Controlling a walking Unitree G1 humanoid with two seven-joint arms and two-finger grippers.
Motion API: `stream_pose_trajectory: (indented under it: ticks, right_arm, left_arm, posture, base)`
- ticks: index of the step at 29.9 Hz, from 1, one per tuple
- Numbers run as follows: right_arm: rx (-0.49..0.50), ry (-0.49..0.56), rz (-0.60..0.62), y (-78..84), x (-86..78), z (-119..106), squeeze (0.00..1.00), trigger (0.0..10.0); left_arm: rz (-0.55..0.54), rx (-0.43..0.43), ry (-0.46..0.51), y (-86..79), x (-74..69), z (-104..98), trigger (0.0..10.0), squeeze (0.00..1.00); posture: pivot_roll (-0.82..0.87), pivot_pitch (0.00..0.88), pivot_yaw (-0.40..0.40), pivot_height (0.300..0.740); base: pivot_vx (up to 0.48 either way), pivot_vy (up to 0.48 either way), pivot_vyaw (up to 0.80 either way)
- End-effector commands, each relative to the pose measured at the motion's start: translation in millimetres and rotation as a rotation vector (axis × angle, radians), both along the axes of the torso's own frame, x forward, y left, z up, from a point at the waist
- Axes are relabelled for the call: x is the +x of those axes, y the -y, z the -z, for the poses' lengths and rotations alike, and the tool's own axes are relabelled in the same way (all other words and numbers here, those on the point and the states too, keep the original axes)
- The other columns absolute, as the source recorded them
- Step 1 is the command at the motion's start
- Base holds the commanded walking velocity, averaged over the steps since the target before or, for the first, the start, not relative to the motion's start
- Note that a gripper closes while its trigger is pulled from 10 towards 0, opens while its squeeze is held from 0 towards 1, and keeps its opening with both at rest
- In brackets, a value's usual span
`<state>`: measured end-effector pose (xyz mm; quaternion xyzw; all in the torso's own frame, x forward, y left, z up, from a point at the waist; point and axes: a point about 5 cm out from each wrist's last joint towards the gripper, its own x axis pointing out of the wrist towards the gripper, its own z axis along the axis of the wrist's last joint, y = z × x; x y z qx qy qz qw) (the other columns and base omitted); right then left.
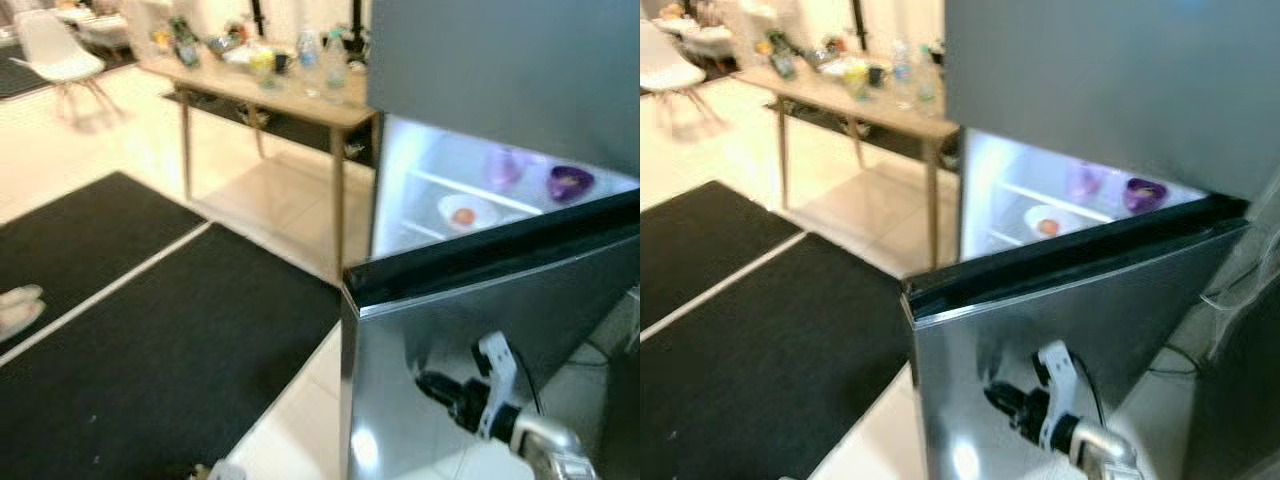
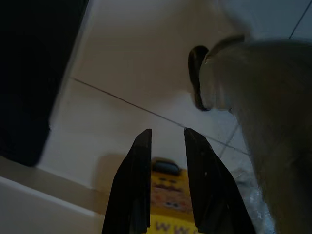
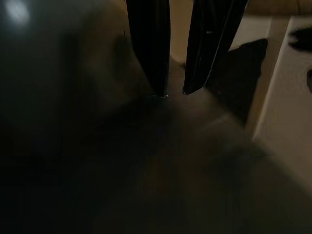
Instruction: Restocking fridge
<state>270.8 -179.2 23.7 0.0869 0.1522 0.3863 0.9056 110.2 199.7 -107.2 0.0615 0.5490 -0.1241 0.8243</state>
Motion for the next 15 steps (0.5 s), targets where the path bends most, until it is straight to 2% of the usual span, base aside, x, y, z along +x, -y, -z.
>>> stream_pose_trajectory:
  ticks: [1, 2, 3, 5, 6, 7, 10, 12, 13, 14, 15]
  right_arm:
    - [-0.006, 0.042, -0.027, -4.7, 5.8, -8.1, 0.0, 10.0]
    - [-0.013, 0.106, -0.056, -16.9, 20.1, -22.6, 0.0, 10.0]
    - [-0.013, 0.106, -0.056, -16.9, 20.1, -22.6, 0.0, 10.0]
    - [-0.02, 0.167, -0.086, -30.1, 34.2, -38.1, 0.0, 10.0]
    - [-0.02, 0.167, -0.086, -30.1, 34.2, -38.1, 0.0, 10.0]
    - [-0.065, 0.25, -0.088, -45.7, 53.4, -58.4, 0.0, 10.0]
    - [-0.085, 0.28, -0.081, -50.7, 59.9, -65.8, 0.0, 10.0]
    - [-0.184, 0.362, 0.048, -60.4, 85.7, -91.5, 0.0, 10.0]
    - [-0.221, 0.395, 0.099, -63.0, 94.2, -101.9, 0.0, 10.0]
    - [-0.221, 0.395, 0.099, -63.0, 94.2, -101.9, 0.0, 10.0]
    - [-0.366, 0.547, 0.226, -62.2, 113.2, -135.1, 0.0, 10.0]
  left_arm:
    - [0.007, -0.019, -0.009, 7.2, -1.5, 1.5, 10.0, 0.0]
    - [0.008, -0.019, -0.01, 7.4, -1.8, 1.6, 10.0, 0.0]
    - [0.008, -0.019, -0.01, 7.4, -1.8, 1.6, 10.0, 0.0]
    - [0.007, -0.02, -0.01, 7.6, -2.0, 1.7, 10.0, 0.0]
    - [0.007, -0.02, -0.01, 7.6, -2.0, 1.7, 10.0, 0.0]
    - [0.005, -0.021, -0.01, 7.6, -2.5, 1.8, 10.0, 0.0]
    - [0.004, -0.021, -0.01, 7.6, -2.6, 1.8, 10.0, 0.0]
    - [0.002, -0.021, -0.011, 7.1, -3.0, 1.8, 10.0, 0.0]
    - [0.001, -0.02, -0.011, 6.9, -3.1, 1.8, 10.0, 0.0]
    - [0.001, -0.02, -0.011, 6.9, -3.1, 1.8, 10.0, 0.0]
    - [-0.001, -0.02, -0.011, 6.4, -3.3, 1.8, 10.0, 0.0]
  posture:
    - [-0.06, 0.0, -0.016, 0.74]
    - [-0.05, 0.0, -0.017, 0.74]
    - [-0.05, 0.0, -0.017, 0.74]
    - [-0.05, 0.0, -0.017, 0.74]
    - [-0.05, 0.0, -0.017, 0.74]
    - [-0.05, 0.0, -0.019, 0.74]
    - [-0.05, 0.0, -0.019, 0.74]
    - [-0.04, 0.0, -0.019, 0.74]
    - [-0.04, 0.0, -0.019, 0.74]
    - [-0.04, 0.0, -0.019, 0.74]
    - [-0.04, 0.0, -0.019, 0.74]
  base:
    - [0.0, 0.0, 0.79]
    - [0.0, 0.0, 0.79]
    - [0.0, 0.0, 0.79]
    - [0.0, 0.0, 0.79]
    - [0.0, 0.0, 0.79]
    - [0.0, 0.0, 0.79]
    - [0.0, 0.0, 0.79]
    - [0.0, 0.0, 0.0]
    - [0.0, 0.0, 0.0]
    - [0.0, 0.0, 0.0]
    - [0.0, 0.0, 0.0]
